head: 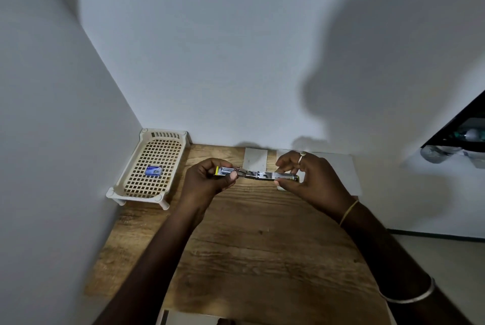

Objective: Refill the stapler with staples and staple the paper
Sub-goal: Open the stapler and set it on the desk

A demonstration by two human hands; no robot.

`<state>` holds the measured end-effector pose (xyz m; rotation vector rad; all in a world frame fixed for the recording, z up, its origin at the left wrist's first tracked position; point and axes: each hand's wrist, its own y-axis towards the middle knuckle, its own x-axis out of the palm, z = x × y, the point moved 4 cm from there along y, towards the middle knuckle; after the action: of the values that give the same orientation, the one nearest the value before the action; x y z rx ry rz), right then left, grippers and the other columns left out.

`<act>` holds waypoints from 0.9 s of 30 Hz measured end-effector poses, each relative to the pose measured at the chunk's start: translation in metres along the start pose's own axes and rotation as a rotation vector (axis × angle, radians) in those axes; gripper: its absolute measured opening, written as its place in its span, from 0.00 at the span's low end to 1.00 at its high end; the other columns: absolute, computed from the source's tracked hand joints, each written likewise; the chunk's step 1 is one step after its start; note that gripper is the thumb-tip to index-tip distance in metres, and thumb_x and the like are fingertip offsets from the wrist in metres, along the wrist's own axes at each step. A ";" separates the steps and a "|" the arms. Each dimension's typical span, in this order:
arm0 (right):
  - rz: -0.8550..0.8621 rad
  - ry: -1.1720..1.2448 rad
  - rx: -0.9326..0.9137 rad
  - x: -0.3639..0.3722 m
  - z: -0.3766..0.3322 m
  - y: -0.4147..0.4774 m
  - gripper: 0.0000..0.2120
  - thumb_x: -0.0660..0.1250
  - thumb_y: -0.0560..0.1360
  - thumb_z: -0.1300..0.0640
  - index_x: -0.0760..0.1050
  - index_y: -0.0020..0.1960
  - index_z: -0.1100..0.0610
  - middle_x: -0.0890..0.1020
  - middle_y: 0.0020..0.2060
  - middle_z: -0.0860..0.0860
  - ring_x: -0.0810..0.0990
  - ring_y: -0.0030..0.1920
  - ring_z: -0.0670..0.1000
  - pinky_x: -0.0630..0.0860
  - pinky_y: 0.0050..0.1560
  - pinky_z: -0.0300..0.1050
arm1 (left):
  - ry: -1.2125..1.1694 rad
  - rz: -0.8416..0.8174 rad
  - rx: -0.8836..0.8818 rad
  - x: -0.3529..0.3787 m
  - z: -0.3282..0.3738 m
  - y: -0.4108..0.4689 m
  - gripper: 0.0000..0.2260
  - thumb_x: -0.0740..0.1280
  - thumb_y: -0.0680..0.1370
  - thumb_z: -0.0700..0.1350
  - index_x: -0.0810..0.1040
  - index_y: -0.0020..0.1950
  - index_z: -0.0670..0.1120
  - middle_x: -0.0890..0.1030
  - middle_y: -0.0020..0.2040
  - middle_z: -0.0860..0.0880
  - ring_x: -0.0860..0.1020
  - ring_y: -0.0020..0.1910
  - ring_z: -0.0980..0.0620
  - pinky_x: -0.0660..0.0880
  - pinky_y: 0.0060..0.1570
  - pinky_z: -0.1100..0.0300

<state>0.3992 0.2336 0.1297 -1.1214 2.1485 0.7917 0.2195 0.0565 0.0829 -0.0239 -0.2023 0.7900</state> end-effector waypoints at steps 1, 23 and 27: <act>-0.012 -0.042 0.006 0.004 0.005 -0.003 0.13 0.77 0.69 0.48 0.79 0.52 0.44 0.84 0.44 0.42 0.82 0.45 0.43 0.78 0.48 0.45 | 0.088 0.007 0.013 -0.003 -0.006 0.000 0.08 0.79 0.69 0.37 0.86 0.45 0.46 0.88 0.45 0.46 0.85 0.45 0.50 0.83 0.47 0.54; -0.165 -0.323 0.143 0.121 0.107 -0.078 0.13 0.74 0.74 0.49 0.81 0.57 0.49 0.82 0.41 0.53 0.80 0.44 0.58 0.72 0.47 0.50 | 0.948 0.008 0.235 -0.011 -0.158 -0.014 0.11 0.81 0.68 0.45 0.88 0.50 0.51 0.80 0.49 0.58 0.75 0.50 0.56 0.68 0.47 0.61; -0.182 -0.288 0.188 0.133 0.116 -0.088 0.15 0.74 0.74 0.48 0.81 0.59 0.49 0.81 0.42 0.54 0.79 0.44 0.57 0.71 0.47 0.49 | 0.988 -0.024 0.209 -0.013 -0.172 -0.015 0.11 0.80 0.69 0.47 0.88 0.50 0.51 0.81 0.48 0.55 0.76 0.49 0.52 0.70 0.46 0.58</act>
<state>0.4363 0.2094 -0.0621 -1.0206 1.8122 0.6129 0.2537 0.0459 -0.0866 -0.2078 0.8125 0.6934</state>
